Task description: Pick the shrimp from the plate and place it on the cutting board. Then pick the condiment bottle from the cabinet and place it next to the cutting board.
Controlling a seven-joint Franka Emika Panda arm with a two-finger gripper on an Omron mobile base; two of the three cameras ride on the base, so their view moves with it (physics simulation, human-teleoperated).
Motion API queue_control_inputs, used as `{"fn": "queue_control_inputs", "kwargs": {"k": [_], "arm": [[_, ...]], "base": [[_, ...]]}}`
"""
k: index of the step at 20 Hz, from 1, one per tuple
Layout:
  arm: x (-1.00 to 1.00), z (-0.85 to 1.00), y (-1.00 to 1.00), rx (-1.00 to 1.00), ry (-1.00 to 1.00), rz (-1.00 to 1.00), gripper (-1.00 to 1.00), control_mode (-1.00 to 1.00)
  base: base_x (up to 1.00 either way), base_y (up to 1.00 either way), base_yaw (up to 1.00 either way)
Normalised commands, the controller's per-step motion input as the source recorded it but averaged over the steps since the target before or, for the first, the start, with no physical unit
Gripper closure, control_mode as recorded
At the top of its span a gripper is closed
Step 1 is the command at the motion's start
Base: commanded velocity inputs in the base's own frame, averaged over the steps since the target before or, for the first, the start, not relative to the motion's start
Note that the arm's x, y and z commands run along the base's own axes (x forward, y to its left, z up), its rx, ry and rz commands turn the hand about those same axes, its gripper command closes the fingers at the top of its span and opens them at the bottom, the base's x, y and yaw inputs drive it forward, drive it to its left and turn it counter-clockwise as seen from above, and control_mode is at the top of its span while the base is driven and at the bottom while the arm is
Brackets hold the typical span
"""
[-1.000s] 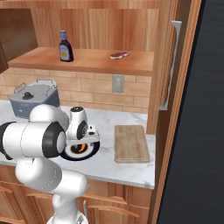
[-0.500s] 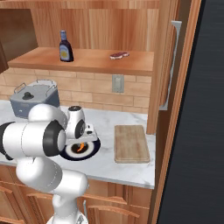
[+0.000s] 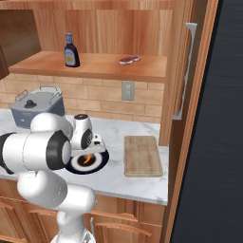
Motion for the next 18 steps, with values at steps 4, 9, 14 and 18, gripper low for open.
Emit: {"fn": "queue_control_inputs", "kwargs": {"k": [4, 9, 14, 18], "arm": [[-0.08, 0.27, -0.05, 0.00, 0.00, 0.00, 1.00, -1.00], [-0.01, 0.23, -0.06, -0.01, 0.00, 0.00, 1.00, -1.00], [-0.02, 0.23, -0.13, -0.02, 0.00, 0.00, 1.00, -1.00], [0.00, 0.23, -0.24, -0.03, 0.01, 0.00, 1.00, -1.00]], "base": [[0.00, 0.00, 0.00], [0.00, 0.00, 0.00], [0.00, 0.00, 0.00], [0.00, 0.00, 0.00]]}}
